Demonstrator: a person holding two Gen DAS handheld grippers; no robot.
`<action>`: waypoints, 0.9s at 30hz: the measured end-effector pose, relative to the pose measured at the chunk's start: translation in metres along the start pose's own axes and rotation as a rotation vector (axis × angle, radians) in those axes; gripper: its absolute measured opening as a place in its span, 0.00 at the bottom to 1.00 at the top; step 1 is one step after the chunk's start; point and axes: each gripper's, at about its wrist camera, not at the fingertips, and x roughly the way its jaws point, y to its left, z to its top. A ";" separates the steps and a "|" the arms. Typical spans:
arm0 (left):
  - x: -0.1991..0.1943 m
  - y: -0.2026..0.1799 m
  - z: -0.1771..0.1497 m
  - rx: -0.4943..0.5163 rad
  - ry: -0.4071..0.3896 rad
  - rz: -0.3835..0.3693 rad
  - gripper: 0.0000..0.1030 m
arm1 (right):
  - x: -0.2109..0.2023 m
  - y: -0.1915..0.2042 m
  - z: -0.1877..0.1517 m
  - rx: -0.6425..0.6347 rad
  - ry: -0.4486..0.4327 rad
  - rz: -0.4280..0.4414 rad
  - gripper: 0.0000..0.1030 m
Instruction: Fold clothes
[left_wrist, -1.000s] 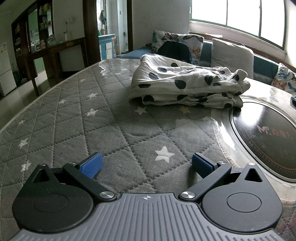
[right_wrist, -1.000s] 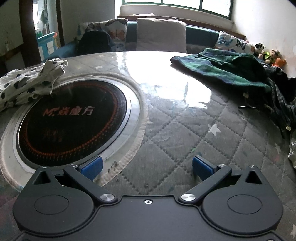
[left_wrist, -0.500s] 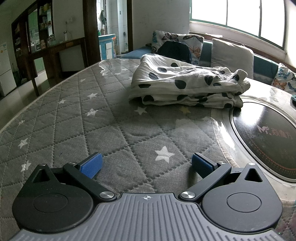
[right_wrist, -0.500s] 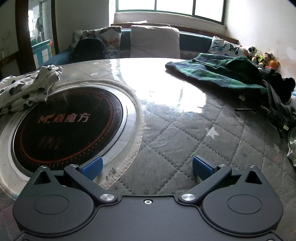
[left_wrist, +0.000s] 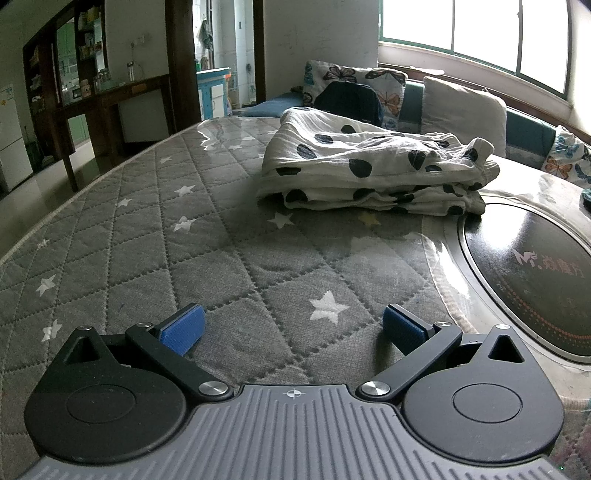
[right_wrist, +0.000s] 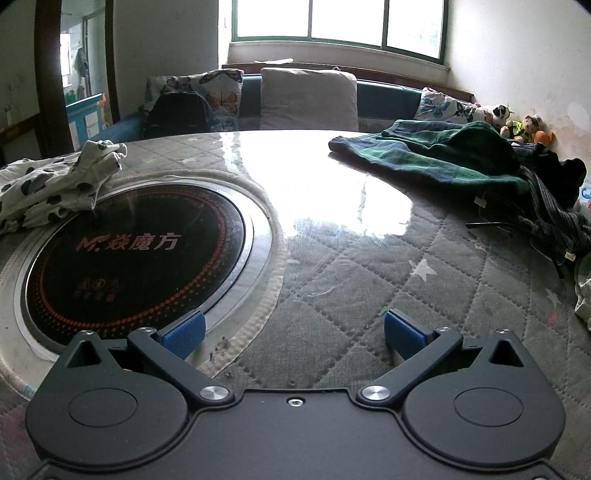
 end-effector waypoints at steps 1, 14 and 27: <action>0.000 0.000 0.000 0.000 0.000 0.000 1.00 | 0.000 0.000 0.000 0.000 0.000 0.000 1.00; 0.000 0.000 0.000 0.000 0.000 0.000 1.00 | -0.001 0.002 -0.003 -0.003 -0.003 -0.004 1.00; 0.000 0.000 0.000 0.000 0.000 0.000 1.00 | -0.001 0.002 -0.003 -0.003 -0.003 -0.006 1.00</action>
